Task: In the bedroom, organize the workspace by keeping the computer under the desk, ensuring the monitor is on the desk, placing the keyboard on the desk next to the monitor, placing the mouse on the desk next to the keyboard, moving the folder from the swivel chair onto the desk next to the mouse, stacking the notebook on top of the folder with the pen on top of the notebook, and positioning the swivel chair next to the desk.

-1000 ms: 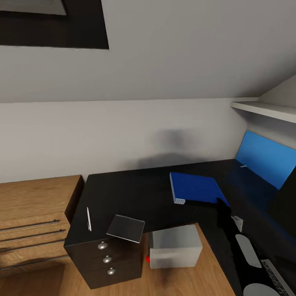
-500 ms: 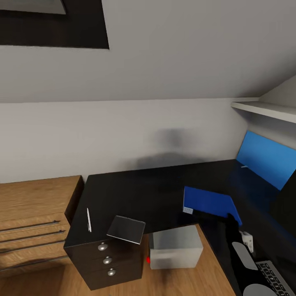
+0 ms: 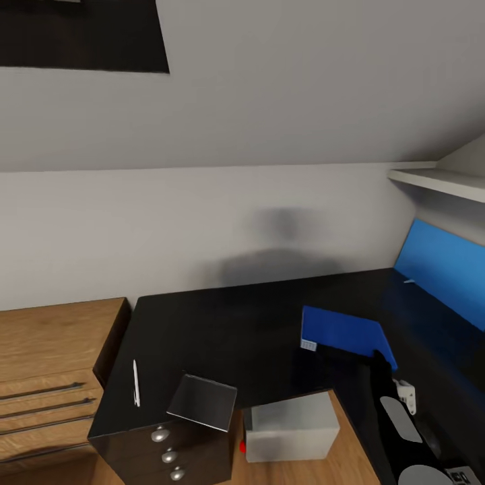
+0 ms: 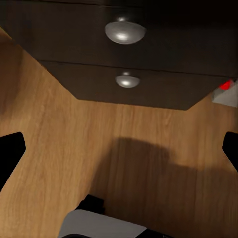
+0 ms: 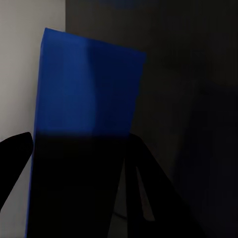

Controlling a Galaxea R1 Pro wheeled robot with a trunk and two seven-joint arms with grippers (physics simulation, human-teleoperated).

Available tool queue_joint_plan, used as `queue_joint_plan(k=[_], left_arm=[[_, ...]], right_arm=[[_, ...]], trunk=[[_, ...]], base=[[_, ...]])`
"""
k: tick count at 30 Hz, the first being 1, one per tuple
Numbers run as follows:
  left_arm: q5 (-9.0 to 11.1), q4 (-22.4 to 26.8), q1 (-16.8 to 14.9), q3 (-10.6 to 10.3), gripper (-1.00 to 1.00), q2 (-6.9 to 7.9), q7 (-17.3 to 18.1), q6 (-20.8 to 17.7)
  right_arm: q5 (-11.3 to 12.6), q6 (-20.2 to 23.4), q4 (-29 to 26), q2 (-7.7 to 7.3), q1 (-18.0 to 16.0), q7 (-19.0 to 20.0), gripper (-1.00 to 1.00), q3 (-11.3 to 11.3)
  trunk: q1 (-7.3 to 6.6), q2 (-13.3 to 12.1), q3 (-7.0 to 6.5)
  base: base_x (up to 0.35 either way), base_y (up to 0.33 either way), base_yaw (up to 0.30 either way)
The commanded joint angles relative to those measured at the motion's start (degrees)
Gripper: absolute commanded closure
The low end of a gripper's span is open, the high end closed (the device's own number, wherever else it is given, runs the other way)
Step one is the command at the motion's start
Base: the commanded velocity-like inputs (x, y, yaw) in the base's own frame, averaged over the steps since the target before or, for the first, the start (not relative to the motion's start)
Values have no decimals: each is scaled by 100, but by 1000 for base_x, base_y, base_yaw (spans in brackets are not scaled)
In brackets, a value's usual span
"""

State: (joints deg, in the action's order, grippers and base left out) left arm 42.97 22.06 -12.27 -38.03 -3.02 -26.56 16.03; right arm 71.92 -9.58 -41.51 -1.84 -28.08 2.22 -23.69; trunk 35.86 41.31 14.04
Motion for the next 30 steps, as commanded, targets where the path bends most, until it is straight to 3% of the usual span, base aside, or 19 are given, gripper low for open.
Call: queue_joint_plan(k=[1, 16, 30], left_arm=[[53, 0, -6, -55, -100, 3, -34, 32], [61, 0, -8, -73, -100, 3, -51, 35], [62, 0, -5, -73, -100, 3, -60, 33]], right_arm=[[59, -17, 2, -1, -4, 24, 100, 4], [68, -26, 3, 15, -4, 24, 100, -3], [62, -26, 3, 17, -4, 24, 100, 2]], trunk=[[3, 6, 8], [3, 6, 8], [267, 487, 223]], base=[[195, 0, 0], [73, 0, 0], [1, 0, 0]])
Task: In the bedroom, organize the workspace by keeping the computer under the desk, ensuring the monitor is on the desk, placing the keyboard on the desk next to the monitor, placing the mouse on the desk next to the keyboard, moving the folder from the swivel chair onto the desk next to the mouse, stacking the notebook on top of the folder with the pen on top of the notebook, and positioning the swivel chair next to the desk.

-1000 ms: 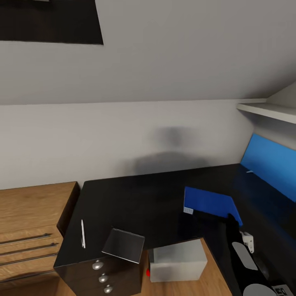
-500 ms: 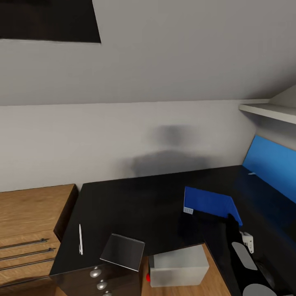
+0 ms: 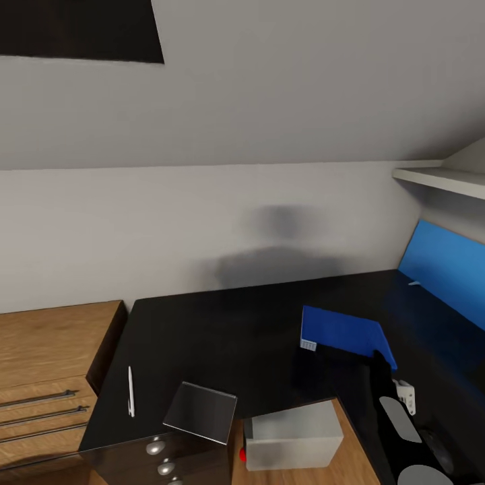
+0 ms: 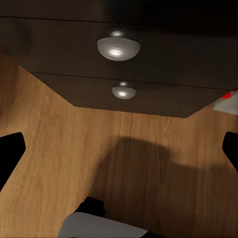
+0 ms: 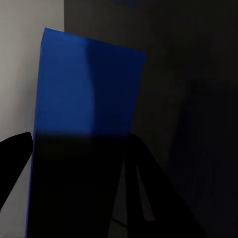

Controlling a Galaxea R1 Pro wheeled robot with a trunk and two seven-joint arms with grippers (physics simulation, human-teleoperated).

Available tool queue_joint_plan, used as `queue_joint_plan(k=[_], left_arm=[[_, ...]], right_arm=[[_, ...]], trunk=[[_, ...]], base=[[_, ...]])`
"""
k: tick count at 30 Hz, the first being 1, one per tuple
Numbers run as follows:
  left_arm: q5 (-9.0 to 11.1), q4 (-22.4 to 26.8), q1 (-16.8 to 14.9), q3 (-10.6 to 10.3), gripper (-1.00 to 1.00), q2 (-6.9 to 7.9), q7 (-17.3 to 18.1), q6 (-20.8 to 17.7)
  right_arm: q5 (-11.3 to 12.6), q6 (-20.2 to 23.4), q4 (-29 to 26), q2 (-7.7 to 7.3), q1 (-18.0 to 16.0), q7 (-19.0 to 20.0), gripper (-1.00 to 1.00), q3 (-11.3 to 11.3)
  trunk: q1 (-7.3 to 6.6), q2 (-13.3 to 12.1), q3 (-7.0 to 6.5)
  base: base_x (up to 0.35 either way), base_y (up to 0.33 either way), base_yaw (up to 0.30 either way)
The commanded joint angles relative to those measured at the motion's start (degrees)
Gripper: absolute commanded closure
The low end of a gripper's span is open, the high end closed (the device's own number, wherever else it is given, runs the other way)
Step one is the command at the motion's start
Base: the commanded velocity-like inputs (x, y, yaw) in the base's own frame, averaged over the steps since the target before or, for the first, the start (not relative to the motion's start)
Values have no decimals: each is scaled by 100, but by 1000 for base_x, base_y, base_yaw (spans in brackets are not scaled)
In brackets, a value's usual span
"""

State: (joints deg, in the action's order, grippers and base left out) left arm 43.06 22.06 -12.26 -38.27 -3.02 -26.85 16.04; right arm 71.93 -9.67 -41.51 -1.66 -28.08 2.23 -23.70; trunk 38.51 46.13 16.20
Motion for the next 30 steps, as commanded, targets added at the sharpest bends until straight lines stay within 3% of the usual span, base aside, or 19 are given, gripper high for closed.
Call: queue_joint_plan(k=[1, 13, 30], left_arm=[[53, 0, -9, -52, -100, 3, -29, 31], [53, 0, -7, -49, -100, 3, 3, 31], [53, 0, -8, -40, -100, 7, 4, 31]], right_arm=[[59, -17, 3, -1, -4, 23, 100, 4], [58, -17, 0, -1, -4, 23, 100, 5], [58, -17, -2, 0, -4, 23, 100, 6]], trunk=[[1, 6, 7], [1, 6, 7], [1, 6, 7]], base=[[0, 0, 0], [-2, 0, 0], [-140, -18, 0]])
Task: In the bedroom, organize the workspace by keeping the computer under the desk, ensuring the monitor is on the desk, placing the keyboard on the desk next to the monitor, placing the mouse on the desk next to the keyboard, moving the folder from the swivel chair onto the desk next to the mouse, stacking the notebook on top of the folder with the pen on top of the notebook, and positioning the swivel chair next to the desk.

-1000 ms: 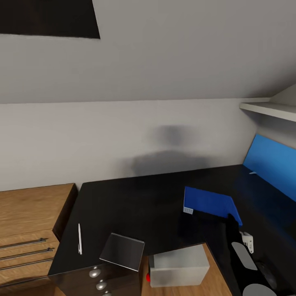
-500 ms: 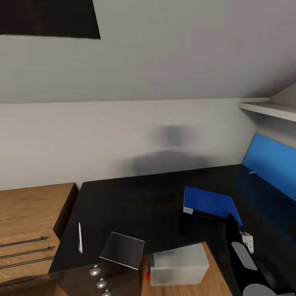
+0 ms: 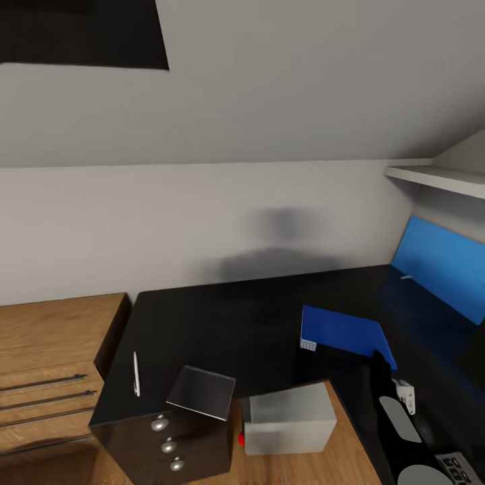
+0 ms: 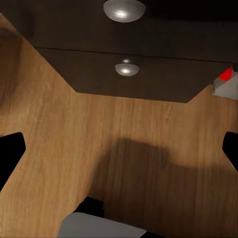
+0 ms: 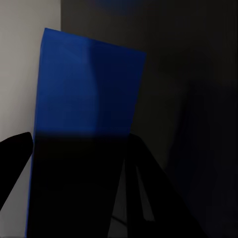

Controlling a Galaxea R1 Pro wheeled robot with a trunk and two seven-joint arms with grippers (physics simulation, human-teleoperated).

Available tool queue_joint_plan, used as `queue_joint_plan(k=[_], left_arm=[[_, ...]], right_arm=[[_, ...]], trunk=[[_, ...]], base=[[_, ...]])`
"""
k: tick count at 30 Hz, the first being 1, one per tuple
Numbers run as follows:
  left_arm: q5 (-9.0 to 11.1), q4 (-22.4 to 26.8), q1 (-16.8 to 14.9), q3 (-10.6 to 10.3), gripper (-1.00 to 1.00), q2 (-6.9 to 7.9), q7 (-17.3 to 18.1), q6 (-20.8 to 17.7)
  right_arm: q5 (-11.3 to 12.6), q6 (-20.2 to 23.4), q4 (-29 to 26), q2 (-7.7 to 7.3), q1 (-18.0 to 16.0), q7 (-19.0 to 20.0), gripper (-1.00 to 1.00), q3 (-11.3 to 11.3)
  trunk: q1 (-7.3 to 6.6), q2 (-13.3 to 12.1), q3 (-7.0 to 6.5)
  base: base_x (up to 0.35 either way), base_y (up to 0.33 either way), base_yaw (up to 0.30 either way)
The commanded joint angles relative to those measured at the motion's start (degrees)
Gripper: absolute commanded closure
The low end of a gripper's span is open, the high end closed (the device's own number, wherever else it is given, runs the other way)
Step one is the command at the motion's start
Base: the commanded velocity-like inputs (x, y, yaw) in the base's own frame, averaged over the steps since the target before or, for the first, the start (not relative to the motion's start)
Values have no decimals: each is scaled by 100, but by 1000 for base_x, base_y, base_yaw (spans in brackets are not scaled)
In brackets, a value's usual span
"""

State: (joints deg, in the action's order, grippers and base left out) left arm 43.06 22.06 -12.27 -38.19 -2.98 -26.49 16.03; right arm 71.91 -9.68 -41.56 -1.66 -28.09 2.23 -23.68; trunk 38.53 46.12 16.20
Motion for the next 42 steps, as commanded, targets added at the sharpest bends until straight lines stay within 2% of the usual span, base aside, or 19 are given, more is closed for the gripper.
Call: queue_joint_plan(k=[1, 6, 29, 42], left_arm=[[54, 0, -5, -49, -100, 3, -32, 32], [54, 0, -6, -49, -100, 4, -32, 32], [54, 0, -5, -49, -100, 6, -32, 32], [54, -4, -6, -49, -100, 6, -32, 24]], right_arm=[[60, -17, 1, 2, -4, 23, 100, 3], [53, -23, -1, 6, -4, 23, 100, 3], [51, -26, -10, 2, -4, 23, 100, 12], [49, -26, -10, -1, -4, 23, 100, 12]], trunk=[[-1, 6, 7], [-1, 6, 7], [-1, 6, 7], [-1, 6, 7]], base=[[-237, -1, 0], [-146, 0, 0], [-4, 0, 0], [79, 0, 0]])
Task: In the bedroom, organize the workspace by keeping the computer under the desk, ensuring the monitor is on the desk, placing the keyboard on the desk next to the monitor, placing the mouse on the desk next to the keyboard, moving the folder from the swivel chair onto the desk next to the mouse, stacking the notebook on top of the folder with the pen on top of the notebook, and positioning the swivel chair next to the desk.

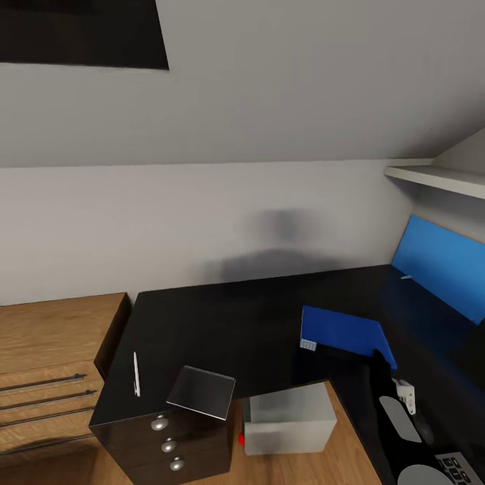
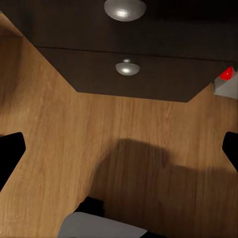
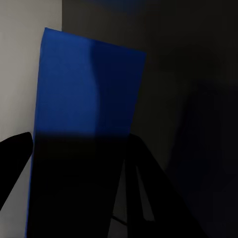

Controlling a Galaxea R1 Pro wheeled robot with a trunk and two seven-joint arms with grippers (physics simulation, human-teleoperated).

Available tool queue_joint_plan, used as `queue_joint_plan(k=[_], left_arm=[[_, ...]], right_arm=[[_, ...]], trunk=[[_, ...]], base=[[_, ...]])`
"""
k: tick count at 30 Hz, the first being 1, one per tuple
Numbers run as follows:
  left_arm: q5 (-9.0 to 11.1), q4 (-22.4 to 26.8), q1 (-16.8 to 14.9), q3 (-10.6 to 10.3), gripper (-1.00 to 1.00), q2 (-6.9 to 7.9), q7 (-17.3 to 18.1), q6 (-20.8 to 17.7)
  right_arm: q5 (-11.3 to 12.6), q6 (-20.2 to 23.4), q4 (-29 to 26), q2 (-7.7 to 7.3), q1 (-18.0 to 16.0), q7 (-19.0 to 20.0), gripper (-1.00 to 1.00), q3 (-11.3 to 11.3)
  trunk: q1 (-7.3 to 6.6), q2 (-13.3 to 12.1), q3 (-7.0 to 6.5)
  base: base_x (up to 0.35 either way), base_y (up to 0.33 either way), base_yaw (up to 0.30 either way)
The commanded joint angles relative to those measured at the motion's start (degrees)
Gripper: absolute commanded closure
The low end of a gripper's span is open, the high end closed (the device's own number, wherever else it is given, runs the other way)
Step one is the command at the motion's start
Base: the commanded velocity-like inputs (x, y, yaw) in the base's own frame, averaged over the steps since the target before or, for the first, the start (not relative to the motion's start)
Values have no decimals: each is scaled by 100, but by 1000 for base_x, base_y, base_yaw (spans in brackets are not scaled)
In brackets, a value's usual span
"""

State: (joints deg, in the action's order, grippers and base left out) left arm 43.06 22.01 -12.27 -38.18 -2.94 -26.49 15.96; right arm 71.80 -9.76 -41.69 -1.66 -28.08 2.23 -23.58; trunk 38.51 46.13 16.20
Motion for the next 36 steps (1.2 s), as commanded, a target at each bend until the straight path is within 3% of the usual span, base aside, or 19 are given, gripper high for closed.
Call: queue_joint_plan(k=[1, 36], left_arm=[[53, 0, -6, -49, -100, 3, -31, 31], [53, -4, -8, -42, -100, 4, -31, 30]], right_arm=[[60, -17, 3, -1, -4, 23, 100, 3], [54, -17, -15, 0, -4, 23, 100, 3]], trunk=[[1, 6, 7], [1, 6, 7]], base=[[4, 0, 0], [-29, -16, 0]])
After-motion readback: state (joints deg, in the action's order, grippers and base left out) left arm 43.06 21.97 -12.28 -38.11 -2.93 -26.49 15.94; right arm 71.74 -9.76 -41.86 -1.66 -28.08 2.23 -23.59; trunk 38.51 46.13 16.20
